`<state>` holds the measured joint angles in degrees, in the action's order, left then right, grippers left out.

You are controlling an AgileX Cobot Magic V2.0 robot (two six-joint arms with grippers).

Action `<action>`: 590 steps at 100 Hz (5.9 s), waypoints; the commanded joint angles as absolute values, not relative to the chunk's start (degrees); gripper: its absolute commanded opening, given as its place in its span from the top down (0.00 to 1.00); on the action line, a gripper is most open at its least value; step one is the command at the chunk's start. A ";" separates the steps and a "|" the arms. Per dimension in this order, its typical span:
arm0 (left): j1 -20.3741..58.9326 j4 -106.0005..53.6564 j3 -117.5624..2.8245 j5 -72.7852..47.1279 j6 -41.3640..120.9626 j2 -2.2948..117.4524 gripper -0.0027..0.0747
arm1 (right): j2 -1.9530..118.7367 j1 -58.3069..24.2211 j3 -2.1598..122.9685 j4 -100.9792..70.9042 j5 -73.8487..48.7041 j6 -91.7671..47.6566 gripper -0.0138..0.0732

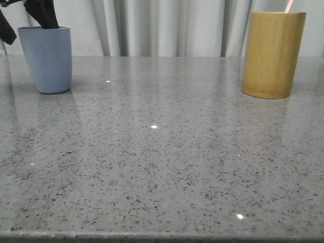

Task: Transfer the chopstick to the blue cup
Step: 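Grasp the light blue cup rim with the left gripper, then carry the blue cup toward the table center and set it down, then release the blue cup and raise the left gripper away, then move the open right gripper over the pink chopstick in the bamboo holder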

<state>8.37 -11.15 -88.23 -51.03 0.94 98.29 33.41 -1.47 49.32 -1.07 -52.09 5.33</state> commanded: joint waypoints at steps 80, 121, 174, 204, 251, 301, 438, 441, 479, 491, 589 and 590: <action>13.16 -12.44 -100.83 -60.43 2.69 96.40 0.99 | 33.99 -1.29 51.29 -0.98 -47.68 5.13 0.11; 24.71 -11.98 -105.80 -60.70 2.81 99.60 0.99 | 33.99 -1.29 51.29 -0.98 -46.88 5.13 0.11; 28.09 -10.40 -106.28 -60.25 2.71 104.24 0.99 | 33.99 -1.29 51.29 -0.98 -46.88 5.13 0.11; 28.35 -9.30 -106.28 -61.95 2.71 105.51 0.99 | 33.99 -1.29 51.29 -0.98 -46.82 5.13 0.11; 29.63 -9.30 -106.28 -61.48 3.88 106.10 0.99 | 33.99 -1.29 50.28 -0.98 -46.28 5.13 0.11; 29.63 -9.51 -107.26 -62.00 5.35 106.10 0.38 | 33.99 -1.29 49.89 -0.98 -45.47 5.13 0.11; 5.06 -10.47 -102.96 -67.54 6.94 83.63 0.37 | 33.99 -1.29 49.89 -0.70 -45.34 5.13 0.11; 4.79 -10.47 -99.31 -65.66 7.05 81.33 0.37 | 33.99 -1.29 49.89 -0.70 -45.34 5.13 0.11; 4.26 -10.47 -59.05 -50.34 7.05 53.92 0.37 | 33.99 -1.29 49.89 -0.70 -45.09 5.13 0.11; 4.26 -10.47 -51.11 -49.45 6.70 46.03 0.37 | 33.99 -1.29 49.89 -0.70 -45.14 5.13 0.11; 4.26 -10.47 -43.47 -49.30 6.70 32.92 0.37 | 50.50 -1.29 49.89 -6.08 -7.95 5.13 0.11; 4.26 -10.47 -43.47 -49.30 6.70 32.92 0.37 | 50.83 -1.29 49.89 -6.09 -7.56 5.13 0.11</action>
<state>4.38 -9.55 -41.96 -53.17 7.00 32.82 47.53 -1.47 48.54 -5.63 -17.29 5.33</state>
